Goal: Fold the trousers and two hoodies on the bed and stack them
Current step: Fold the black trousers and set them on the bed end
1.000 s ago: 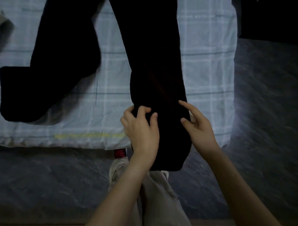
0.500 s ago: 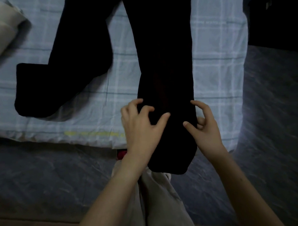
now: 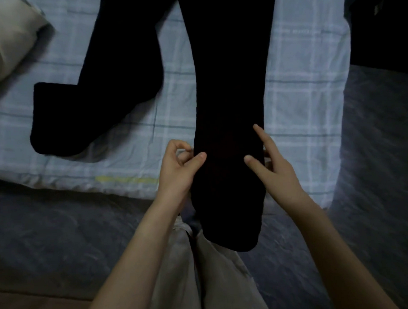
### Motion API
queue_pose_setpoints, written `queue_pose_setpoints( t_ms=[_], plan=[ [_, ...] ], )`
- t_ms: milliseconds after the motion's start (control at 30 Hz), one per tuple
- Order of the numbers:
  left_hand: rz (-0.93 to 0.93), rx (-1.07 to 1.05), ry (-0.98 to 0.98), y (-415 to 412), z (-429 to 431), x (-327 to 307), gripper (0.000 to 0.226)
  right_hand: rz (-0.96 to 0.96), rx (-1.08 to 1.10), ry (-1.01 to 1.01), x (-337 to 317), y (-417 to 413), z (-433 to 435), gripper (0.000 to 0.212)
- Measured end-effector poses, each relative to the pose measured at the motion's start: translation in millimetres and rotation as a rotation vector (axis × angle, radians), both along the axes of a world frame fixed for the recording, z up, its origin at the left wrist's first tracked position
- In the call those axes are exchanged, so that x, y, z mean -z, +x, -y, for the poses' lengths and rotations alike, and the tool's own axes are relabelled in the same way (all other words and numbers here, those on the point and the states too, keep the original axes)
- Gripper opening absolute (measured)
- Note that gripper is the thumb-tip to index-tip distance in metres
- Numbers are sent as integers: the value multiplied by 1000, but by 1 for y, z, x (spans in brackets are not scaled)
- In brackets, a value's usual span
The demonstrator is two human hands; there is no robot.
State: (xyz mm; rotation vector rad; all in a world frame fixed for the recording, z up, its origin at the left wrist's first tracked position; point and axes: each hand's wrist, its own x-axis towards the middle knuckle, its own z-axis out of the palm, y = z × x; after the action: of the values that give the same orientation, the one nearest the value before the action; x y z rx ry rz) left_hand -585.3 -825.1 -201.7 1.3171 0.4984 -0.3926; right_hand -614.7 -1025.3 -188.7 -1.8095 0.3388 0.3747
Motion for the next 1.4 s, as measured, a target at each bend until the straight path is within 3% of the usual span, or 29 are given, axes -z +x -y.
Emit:
queue_pose_setpoints(
  t_ms=[233,333,400,533,600,700,733,800,833,900,967,1067,1167,1300,1400],
  plan=[
    [103,82,-143,6,-15,-11,49,58,80,184,-26,4,36,56],
    [142,185,228,6,-8,-2,59,15,85,-17,-14,4,39,52],
    [149,230,368,4,0,3,68,-24,16,-115,-3,6,33,53],
    [239,324,400,0,2,5,78,-7,-32,73,4,10,33,64],
    [232,342,261,-1,3,1,71,-7,-48,80,1,6,37,60],
    [161,314,-233,-1,7,-5,59,33,40,45,-10,2,61,53],
    [140,324,-306,-2,10,-5,55,45,67,27,-14,1,71,53],
    [102,360,-225,-4,21,1,53,52,83,-109,-14,0,86,53],
    [102,379,-89,-5,28,5,52,35,84,-156,-10,-1,88,52],
    [87,398,84,-9,36,16,48,-50,64,-126,1,-5,85,50],
    [54,373,28,-12,39,23,45,-100,24,-47,9,-13,85,53],
    [121,467,57,-17,39,27,68,-129,-77,16,6,-26,100,69],
    [179,510,61,-21,38,21,77,-120,-180,-72,-1,-34,119,80],
    [131,462,66,-31,39,17,72,-87,-118,-271,4,-51,124,82],
    [82,444,93,-33,41,20,71,-117,-99,-246,13,-53,120,76]
  ],
)
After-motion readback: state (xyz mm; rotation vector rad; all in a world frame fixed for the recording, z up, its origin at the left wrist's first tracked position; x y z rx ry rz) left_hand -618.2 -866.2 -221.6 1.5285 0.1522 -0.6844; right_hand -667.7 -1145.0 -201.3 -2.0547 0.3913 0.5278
